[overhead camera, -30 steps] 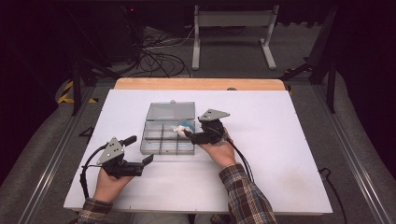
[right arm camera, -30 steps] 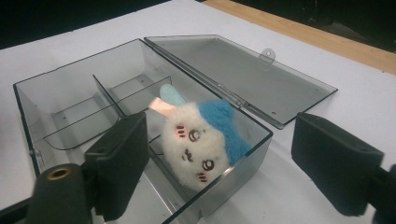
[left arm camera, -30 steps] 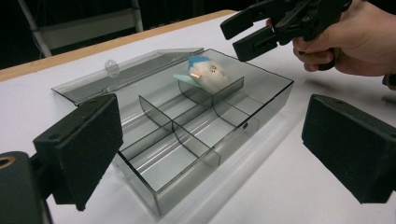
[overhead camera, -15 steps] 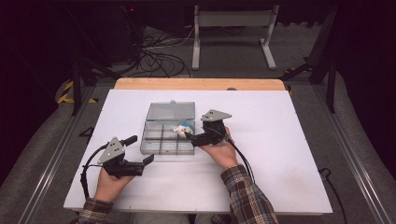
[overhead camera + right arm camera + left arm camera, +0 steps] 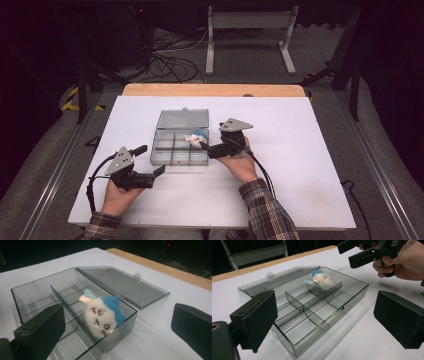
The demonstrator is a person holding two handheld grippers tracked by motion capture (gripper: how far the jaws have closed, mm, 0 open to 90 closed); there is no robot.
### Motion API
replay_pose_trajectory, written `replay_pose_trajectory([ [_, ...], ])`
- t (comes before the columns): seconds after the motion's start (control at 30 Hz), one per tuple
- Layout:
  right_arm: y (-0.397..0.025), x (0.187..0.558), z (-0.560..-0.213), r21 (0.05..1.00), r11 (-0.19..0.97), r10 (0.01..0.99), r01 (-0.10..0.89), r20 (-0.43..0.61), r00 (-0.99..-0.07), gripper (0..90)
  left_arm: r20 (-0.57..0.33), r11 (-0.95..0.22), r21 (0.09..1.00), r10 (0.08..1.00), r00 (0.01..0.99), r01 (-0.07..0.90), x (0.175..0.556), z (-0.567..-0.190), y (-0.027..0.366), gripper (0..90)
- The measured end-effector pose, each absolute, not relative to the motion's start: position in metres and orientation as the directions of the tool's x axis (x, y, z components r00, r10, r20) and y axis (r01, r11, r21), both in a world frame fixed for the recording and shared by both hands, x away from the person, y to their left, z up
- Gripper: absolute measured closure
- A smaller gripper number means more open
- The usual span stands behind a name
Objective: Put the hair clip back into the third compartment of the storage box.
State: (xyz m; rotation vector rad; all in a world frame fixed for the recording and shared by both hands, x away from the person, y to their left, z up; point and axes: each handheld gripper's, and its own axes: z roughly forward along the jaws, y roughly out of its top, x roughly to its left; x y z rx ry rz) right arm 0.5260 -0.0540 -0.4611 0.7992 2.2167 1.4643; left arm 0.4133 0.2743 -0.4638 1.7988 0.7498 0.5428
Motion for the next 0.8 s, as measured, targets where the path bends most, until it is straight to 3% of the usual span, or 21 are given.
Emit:
replay_pose_trajectory([
  [0.8, -0.075, 0.513, -0.45, 0.945, 0.253, 0.655, 0.21, -0.008, -0.755, 0.2, 0.017, -0.244, 0.942, 0.718, 0.696, 0.229, 0.412, -0.463, 0.275, 5.0],
])
